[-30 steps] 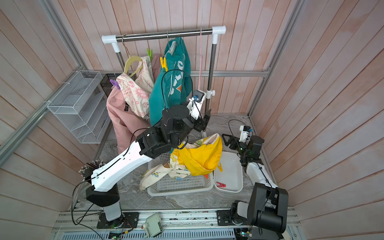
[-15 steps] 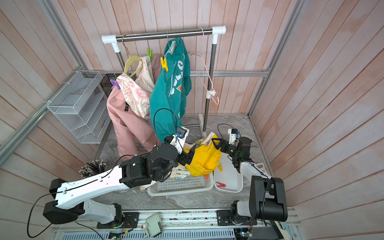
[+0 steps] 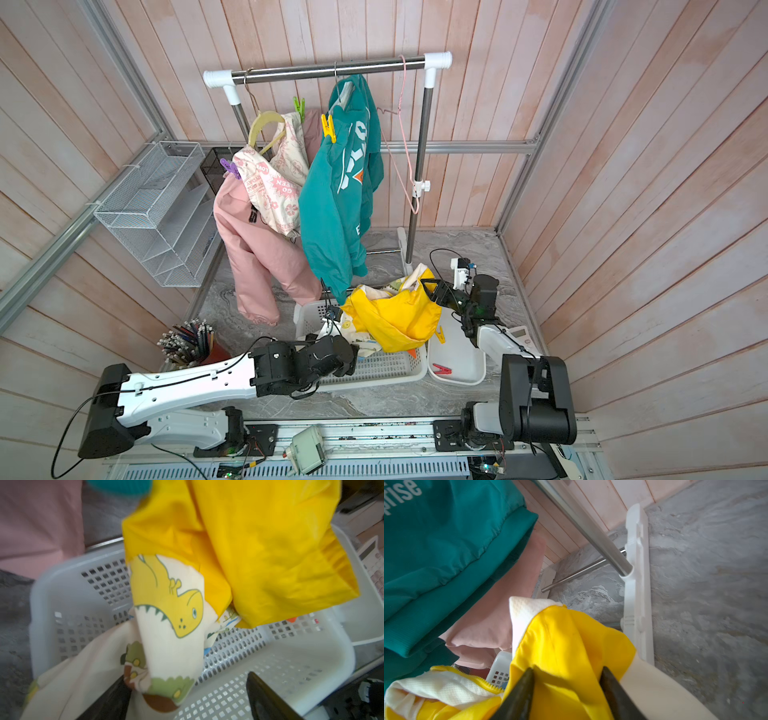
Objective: Remove the clothespins securing jackets to the hanger
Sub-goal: Adjust the jacket in the basket.
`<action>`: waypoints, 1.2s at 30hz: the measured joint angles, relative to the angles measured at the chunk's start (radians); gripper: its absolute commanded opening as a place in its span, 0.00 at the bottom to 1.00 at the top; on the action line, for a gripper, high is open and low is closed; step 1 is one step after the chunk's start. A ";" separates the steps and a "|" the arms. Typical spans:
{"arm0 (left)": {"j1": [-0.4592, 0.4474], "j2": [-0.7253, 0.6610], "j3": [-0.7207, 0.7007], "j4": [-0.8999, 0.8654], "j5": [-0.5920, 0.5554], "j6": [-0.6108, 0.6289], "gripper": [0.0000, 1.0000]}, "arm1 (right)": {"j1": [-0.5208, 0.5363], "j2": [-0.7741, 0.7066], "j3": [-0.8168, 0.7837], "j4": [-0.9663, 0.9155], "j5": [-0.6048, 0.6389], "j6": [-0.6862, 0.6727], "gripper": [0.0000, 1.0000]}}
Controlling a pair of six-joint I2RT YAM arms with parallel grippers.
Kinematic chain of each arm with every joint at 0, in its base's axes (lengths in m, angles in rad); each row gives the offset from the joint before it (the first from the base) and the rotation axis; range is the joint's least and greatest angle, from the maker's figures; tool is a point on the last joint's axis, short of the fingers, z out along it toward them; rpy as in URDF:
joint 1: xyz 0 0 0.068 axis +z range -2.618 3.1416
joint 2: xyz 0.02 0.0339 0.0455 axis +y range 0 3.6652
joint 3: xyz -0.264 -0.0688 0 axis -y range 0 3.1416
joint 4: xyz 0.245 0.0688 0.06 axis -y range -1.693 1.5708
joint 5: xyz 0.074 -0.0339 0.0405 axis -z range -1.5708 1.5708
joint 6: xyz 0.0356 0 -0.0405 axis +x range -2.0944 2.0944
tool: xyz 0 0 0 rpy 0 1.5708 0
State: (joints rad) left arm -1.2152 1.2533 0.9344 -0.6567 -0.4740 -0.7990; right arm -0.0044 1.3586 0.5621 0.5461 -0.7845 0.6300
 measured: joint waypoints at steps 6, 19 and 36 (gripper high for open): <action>0.090 -0.034 -0.140 0.086 0.106 -0.034 0.61 | 0.054 -0.060 -0.002 0.043 0.003 0.062 0.00; 0.201 -0.046 -0.187 0.299 0.176 -0.005 0.27 | 0.456 -0.263 0.048 -0.076 0.200 0.069 0.00; 0.208 -0.116 -0.079 0.221 0.161 0.042 0.67 | 0.679 -0.111 -0.091 -0.203 0.591 0.073 0.00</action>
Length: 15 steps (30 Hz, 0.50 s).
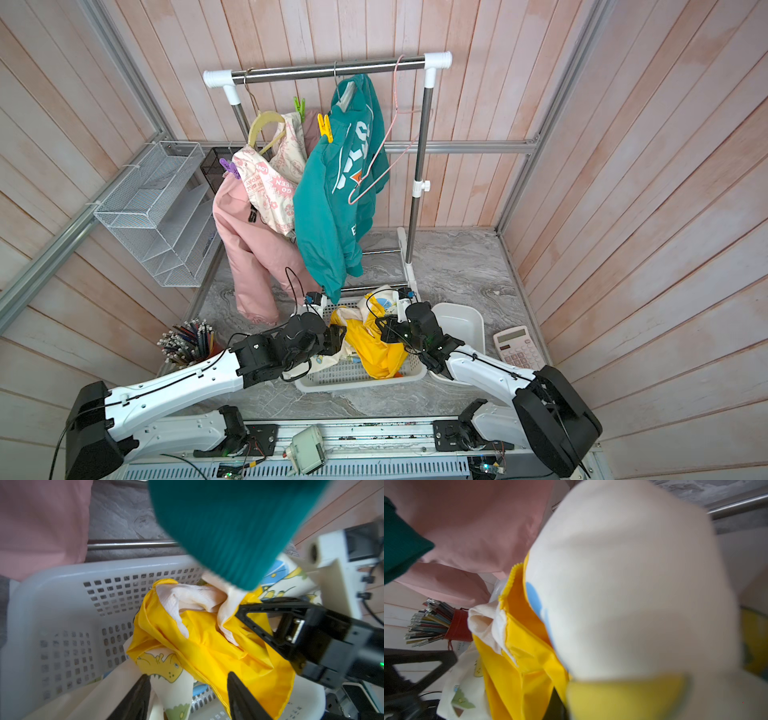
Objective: Remove the clothespins securing jackets to the hanger
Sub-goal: Adjust the jacket in the basket.
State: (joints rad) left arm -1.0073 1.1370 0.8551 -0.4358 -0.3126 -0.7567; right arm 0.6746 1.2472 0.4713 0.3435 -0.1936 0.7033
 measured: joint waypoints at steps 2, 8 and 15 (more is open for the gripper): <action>-0.010 -0.002 0.034 -0.030 -0.011 -0.009 0.69 | 0.000 0.040 0.001 0.000 0.019 0.001 0.00; -0.012 -0.008 0.014 -0.111 0.022 -0.055 0.72 | 0.000 0.139 0.014 0.021 0.028 0.011 0.00; -0.014 0.153 0.003 -0.127 0.111 -0.087 0.72 | 0.002 0.148 0.015 0.027 0.038 0.014 0.00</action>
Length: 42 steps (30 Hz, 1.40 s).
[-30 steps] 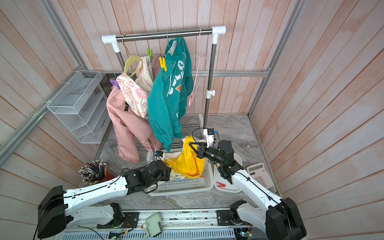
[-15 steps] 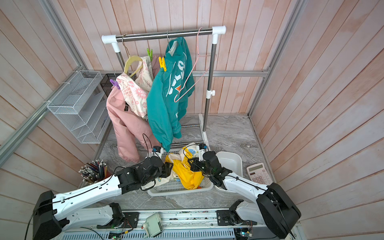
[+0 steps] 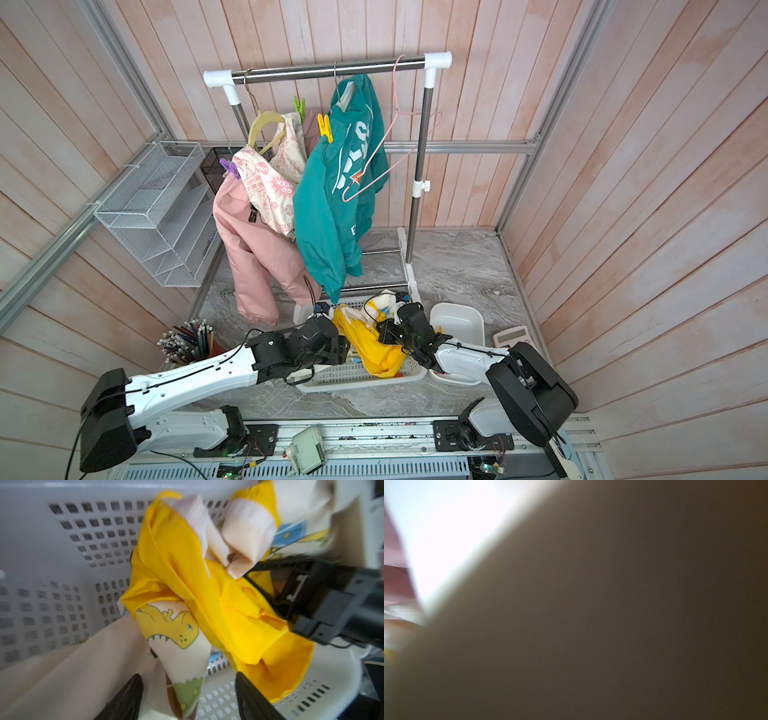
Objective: Remove the clothespins securing jackets to the hanger
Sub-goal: Adjust the jacket in the basket.
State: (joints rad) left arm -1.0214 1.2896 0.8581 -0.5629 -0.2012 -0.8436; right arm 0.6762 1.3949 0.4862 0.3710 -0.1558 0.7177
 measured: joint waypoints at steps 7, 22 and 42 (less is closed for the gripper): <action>0.029 0.094 -0.002 0.031 0.021 0.010 0.28 | -0.007 -0.017 -0.024 0.019 0.011 0.013 0.00; -0.052 0.114 0.203 0.121 0.014 0.085 0.00 | -0.014 -0.016 -0.039 0.041 0.015 0.018 0.00; 0.021 0.154 -0.057 0.344 0.058 0.126 0.70 | -0.019 -0.034 -0.040 0.032 -0.032 -0.024 0.14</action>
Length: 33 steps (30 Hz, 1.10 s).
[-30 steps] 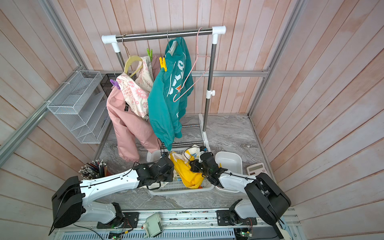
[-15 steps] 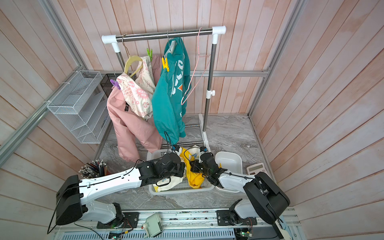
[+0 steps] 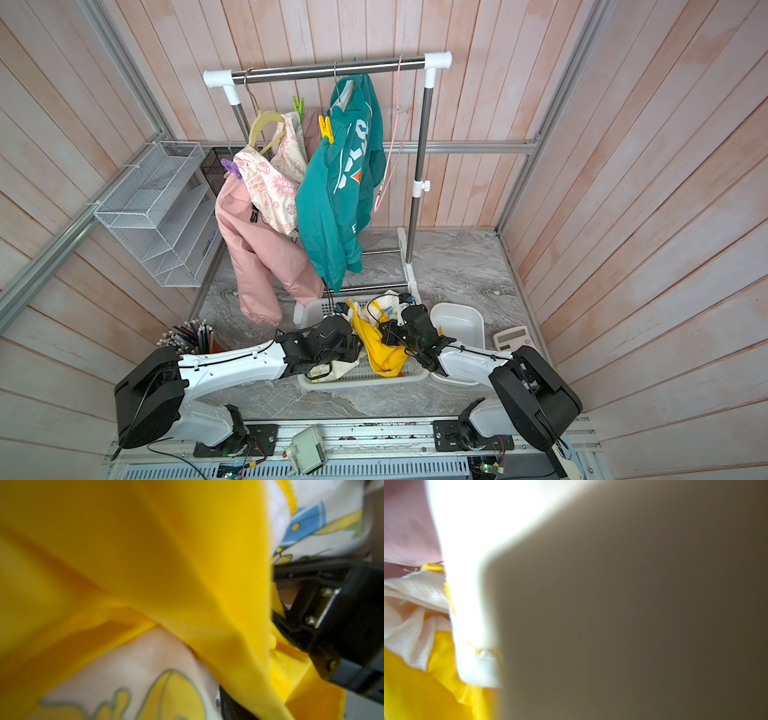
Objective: Remove the clothespins securing jackets to the hanger
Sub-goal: Adjust the jacket in the basket.
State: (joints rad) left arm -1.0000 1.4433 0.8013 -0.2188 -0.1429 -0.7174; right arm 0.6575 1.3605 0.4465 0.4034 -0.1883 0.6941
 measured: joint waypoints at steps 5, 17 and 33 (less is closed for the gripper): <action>-0.102 -0.048 0.065 -0.064 -0.134 0.055 0.91 | 0.000 -0.073 0.000 -0.021 -0.003 -0.049 0.40; -0.372 -0.253 0.100 0.049 -0.519 0.318 1.00 | -0.002 -0.326 0.011 -0.056 0.117 -0.187 0.64; -0.479 -0.321 0.260 0.501 -0.892 1.015 1.00 | -0.283 -0.496 0.013 -0.029 0.040 -0.323 0.64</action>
State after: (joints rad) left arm -1.4792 1.1225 1.0611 0.2821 -1.0348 0.2977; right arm 0.3748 0.8650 0.4599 0.3744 -0.1486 0.3714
